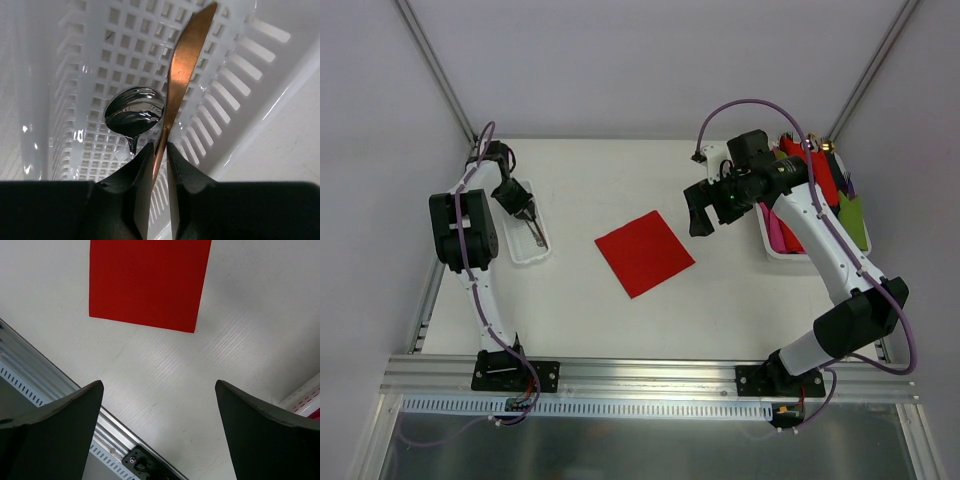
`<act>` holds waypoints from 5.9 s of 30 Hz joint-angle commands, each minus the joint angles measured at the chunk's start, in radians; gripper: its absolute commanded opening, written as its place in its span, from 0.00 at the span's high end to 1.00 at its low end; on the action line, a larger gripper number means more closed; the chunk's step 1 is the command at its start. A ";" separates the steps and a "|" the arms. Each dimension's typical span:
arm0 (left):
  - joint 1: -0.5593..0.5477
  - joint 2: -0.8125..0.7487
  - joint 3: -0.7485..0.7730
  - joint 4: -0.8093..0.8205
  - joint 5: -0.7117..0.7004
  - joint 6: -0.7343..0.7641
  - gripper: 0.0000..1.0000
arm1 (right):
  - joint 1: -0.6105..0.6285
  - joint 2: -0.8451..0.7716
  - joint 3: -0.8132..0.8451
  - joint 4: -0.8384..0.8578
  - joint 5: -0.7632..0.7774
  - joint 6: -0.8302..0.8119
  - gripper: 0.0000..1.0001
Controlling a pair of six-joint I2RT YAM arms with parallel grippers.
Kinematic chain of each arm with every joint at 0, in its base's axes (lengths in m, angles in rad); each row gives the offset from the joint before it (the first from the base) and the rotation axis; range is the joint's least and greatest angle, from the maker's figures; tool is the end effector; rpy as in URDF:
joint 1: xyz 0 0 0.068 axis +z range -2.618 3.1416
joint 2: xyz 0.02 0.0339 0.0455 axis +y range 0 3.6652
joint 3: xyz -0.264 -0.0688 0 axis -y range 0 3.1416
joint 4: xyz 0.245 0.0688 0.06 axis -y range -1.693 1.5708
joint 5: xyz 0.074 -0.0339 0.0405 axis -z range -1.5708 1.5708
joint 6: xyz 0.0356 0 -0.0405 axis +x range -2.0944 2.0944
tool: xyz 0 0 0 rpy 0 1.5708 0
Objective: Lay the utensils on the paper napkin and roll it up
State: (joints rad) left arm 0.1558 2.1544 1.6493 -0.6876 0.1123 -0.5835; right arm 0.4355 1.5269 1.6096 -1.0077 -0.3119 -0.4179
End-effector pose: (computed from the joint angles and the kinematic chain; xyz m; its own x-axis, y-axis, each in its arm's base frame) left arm 0.4445 0.0658 0.1661 -0.7038 -0.6647 -0.2507 -0.6004 0.7451 -0.2903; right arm 0.2788 0.1418 0.3711 -0.4309 -0.6265 -0.6495 -0.8139 0.5807 -0.0203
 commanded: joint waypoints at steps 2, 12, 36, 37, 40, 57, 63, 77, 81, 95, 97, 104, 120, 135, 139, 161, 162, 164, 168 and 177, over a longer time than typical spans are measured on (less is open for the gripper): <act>-0.018 0.041 0.027 -0.073 -0.144 0.059 0.86 | -0.007 -0.002 0.035 -0.014 -0.010 0.019 0.01; -0.050 0.078 0.063 -0.125 -0.240 0.139 0.80 | -0.011 -0.001 0.038 -0.022 -0.013 0.011 0.01; -0.059 -0.074 0.121 -0.171 -0.177 0.175 1.00 | -0.027 -0.022 0.038 -0.029 -0.058 0.018 0.01; -0.062 -0.082 0.121 -0.174 -0.184 0.178 1.00 | -0.026 -0.021 0.036 -0.029 -0.059 0.018 0.01; -0.064 -0.117 0.119 -0.185 -0.201 0.189 1.00 | -0.026 -0.030 0.035 -0.028 -0.064 0.019 0.01; -0.355 -0.292 0.334 -0.260 -0.115 0.373 1.00 | -0.044 -0.030 0.042 -0.071 -0.110 -0.004 0.01; -0.571 -0.220 0.357 -0.280 -0.115 0.283 1.00 | -0.127 -0.031 0.050 -0.100 -0.154 -0.005 0.01; -0.792 -0.010 0.302 -0.139 -0.039 0.111 1.00 | -0.328 -0.060 0.053 -0.186 -0.254 -0.024 0.01; -0.792 0.034 0.302 -0.128 -0.039 0.099 1.00 | -0.330 -0.060 0.047 -0.183 -0.259 -0.022 0.01; -0.791 0.142 0.306 -0.099 -0.023 0.096 1.00 | -0.331 -0.048 0.042 -0.184 -0.259 -0.018 0.01; -0.789 0.147 0.308 -0.099 -0.036 0.097 1.00 | -0.331 -0.048 0.039 -0.186 -0.260 -0.018 0.01; -0.783 0.153 0.303 -0.101 -0.039 0.111 1.00 | -0.331 -0.045 0.036 -0.186 -0.259 -0.018 0.01; -0.760 0.142 0.308 -0.110 -0.031 0.165 1.00 | -0.331 -0.034 0.030 -0.184 -0.274 -0.019 0.01; -0.756 0.188 0.359 -0.130 0.000 0.208 1.00 | -0.331 -0.019 0.030 -0.184 -0.279 -0.021 0.01; -0.756 0.206 0.371 -0.136 -0.003 0.206 1.00 | -0.331 -0.017 0.032 -0.183 -0.277 -0.019 0.01; -0.719 0.216 0.202 -0.104 -0.014 0.004 1.00 | -0.333 -0.011 0.027 -0.184 -0.268 -0.024 0.01; -0.720 0.216 0.199 -0.099 -0.011 0.002 1.00 | -0.331 -0.013 0.026 -0.184 -0.268 -0.025 0.01; -0.719 0.220 0.192 -0.092 -0.006 0.008 1.00 | -0.331 -0.014 0.021 -0.184 -0.270 -0.025 0.01; -0.719 0.213 0.184 -0.089 -0.023 0.028 1.00 | -0.331 -0.017 0.021 -0.184 -0.271 -0.025 0.01; -0.719 0.187 0.173 -0.090 -0.039 0.042 0.78 | -0.330 -0.017 0.024 -0.184 -0.282 -0.022 0.01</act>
State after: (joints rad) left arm -0.5629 2.3108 1.8755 -0.7082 0.1513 -0.5663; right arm 0.1089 1.5177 1.6379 -1.1721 -0.5659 -0.4313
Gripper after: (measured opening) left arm 0.204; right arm 0.991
